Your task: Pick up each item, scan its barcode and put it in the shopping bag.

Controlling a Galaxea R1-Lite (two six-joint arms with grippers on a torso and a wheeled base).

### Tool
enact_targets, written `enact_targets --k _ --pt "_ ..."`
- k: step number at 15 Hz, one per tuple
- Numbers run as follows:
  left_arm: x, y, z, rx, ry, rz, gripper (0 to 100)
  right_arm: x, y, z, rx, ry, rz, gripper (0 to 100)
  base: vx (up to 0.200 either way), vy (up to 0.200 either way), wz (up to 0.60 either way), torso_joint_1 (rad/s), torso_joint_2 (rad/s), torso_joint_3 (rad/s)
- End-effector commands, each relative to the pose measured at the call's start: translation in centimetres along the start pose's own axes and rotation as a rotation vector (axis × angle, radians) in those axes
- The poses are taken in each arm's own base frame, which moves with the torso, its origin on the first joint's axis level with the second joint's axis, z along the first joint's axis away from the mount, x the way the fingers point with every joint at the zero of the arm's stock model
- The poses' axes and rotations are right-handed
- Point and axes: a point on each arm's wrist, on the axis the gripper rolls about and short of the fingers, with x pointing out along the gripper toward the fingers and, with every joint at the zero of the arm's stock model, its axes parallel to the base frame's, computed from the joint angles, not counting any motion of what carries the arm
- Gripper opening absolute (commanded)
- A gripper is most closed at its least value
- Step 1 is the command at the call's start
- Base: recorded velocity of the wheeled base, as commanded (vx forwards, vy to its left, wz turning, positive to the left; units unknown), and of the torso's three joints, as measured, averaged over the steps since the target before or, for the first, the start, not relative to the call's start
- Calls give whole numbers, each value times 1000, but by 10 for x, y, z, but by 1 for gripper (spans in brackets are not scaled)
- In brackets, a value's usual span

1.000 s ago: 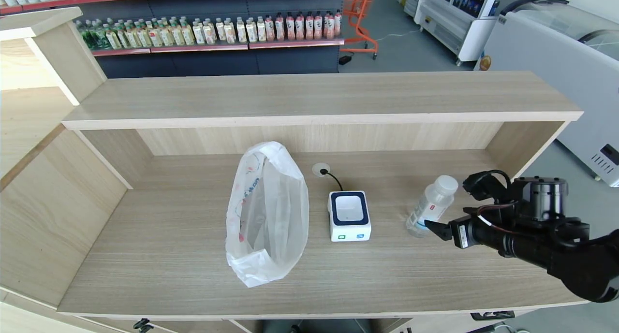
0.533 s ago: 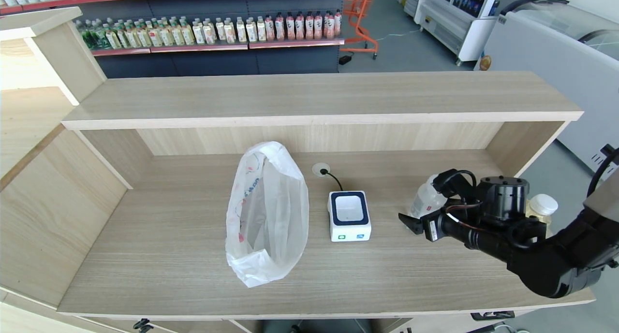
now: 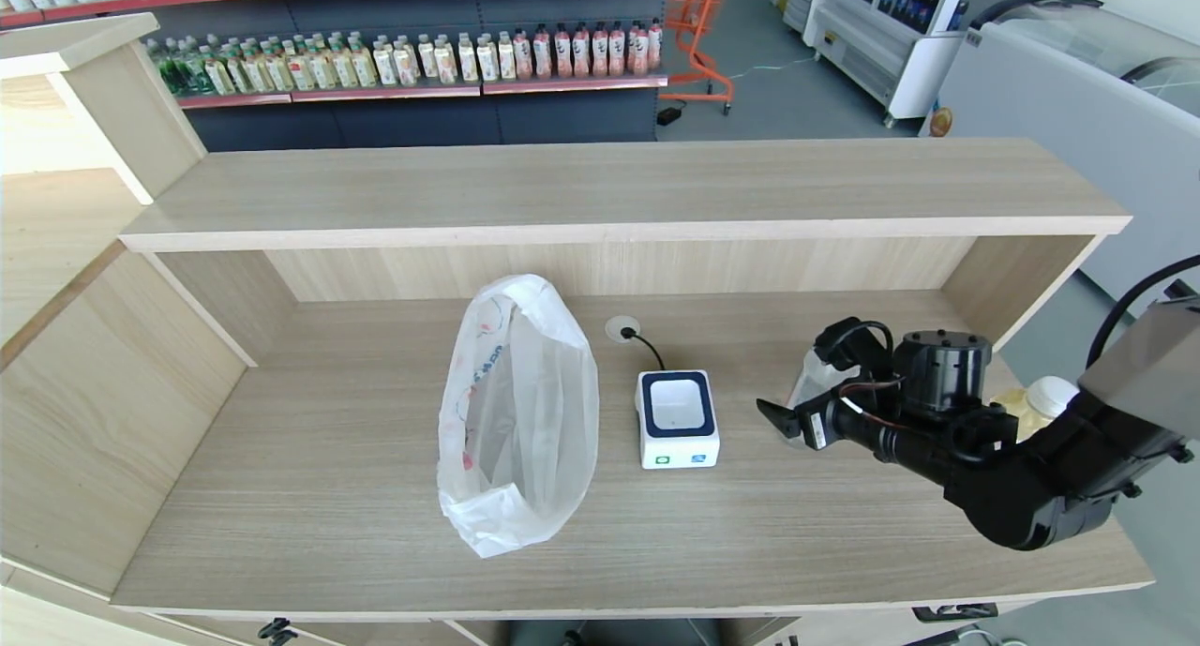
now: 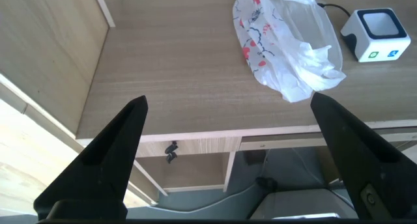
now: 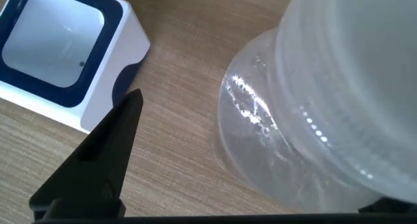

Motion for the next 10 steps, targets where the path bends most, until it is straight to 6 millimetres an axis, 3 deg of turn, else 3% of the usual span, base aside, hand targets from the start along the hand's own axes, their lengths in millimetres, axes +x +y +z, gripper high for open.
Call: enact_targets --k 1,8,9,10 --pt "0 0 0 0 0 0 100 3 -1 -1 2 1 0 100 0 0 0 0 0 0" --pt "0 0 0 0 0 0 100 16 -2 -2 7 -18 0 100 0 0 0 0 0 0" --pt "0 0 0 0 0 0 100 19 -4 0 5 -39 -6 0 0 0 0 0 0 0" --pt "0 0 0 0 2 0 100 22 -4 5 3 -58 -11 0 0 0 0 0 0 0"
